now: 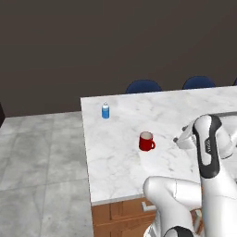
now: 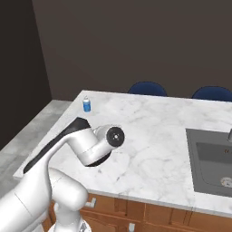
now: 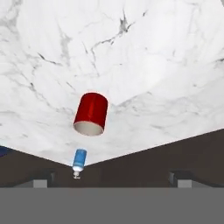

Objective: Move the mug from next to the sink to the open cabinet. Then, move the bowl with the mango to the fridge to clear the area for faucet cleaning.

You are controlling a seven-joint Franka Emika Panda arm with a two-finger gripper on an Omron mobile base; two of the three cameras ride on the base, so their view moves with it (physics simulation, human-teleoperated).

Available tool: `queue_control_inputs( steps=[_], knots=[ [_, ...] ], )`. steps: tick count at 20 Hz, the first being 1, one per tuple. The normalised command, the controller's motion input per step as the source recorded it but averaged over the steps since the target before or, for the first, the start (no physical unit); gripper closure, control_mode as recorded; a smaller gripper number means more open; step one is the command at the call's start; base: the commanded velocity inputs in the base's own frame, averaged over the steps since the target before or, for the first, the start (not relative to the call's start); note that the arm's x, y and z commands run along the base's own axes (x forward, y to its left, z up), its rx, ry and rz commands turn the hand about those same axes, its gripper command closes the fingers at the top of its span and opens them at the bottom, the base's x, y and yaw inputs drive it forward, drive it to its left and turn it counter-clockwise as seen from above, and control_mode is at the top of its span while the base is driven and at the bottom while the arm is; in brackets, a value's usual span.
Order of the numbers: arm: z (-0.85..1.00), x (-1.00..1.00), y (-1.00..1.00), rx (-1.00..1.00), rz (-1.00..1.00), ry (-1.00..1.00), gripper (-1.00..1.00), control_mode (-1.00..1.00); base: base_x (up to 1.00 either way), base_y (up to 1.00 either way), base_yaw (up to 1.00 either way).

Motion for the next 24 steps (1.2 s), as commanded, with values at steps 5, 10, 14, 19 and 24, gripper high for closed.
queue_control_inputs(
  steps=[5, 10, 14, 19, 24],
  knots=[
    [-0.04, 0.66, 0.01, 0.08, -0.20, 0.49, -1.00, -1.00, 0.00, 0.00, 0.00],
    [-0.06, 0.43, 0.01, 0.00, 0.00, 0.56, -1.00, -1.00, 0.00, 0.00, 0.00],
    [-0.31, 0.01, 0.03, 0.01, 0.00, 0.13, -1.00, -1.00, 0.00, 0.00, 0.00],
    [-0.64, 0.05, 0.00, 0.02, -0.02, 0.04, -1.00, -1.00, 0.00, 0.00, 0.00],
    [-0.38, 0.41, 0.02, 0.00, -0.06, 0.00, -1.00, -1.00, 0.00, 0.00, 0.00]
  ],
)
